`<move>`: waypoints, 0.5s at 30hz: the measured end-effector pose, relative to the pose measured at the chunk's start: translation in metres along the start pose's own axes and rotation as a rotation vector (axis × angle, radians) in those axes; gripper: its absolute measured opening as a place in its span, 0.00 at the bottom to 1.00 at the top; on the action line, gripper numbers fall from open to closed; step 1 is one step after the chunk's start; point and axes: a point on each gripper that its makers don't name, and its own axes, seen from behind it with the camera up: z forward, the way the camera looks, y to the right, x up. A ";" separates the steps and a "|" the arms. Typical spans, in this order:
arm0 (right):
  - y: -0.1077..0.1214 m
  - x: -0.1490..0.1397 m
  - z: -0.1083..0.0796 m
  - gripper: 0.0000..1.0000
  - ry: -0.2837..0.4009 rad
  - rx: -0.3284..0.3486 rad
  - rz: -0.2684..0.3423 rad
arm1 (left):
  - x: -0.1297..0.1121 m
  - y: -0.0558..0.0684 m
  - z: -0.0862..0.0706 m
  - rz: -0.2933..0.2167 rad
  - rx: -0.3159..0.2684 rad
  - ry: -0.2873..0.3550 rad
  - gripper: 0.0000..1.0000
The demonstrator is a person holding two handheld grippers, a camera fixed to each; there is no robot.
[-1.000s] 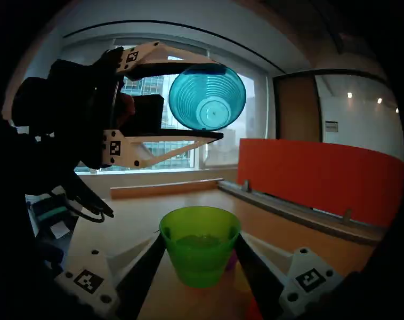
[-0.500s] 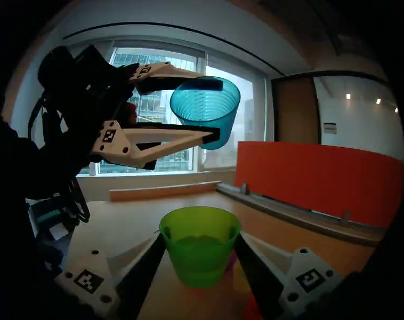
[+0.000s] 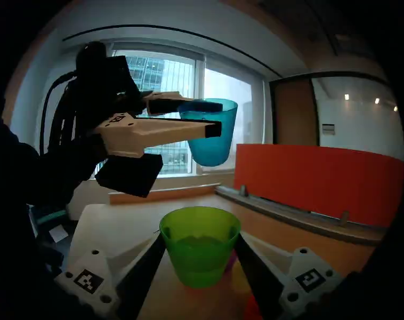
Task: Pour water
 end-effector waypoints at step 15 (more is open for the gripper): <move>0.000 0.007 -0.004 0.89 0.008 -0.008 -0.001 | 0.002 -0.012 0.004 -0.418 -0.043 0.097 0.87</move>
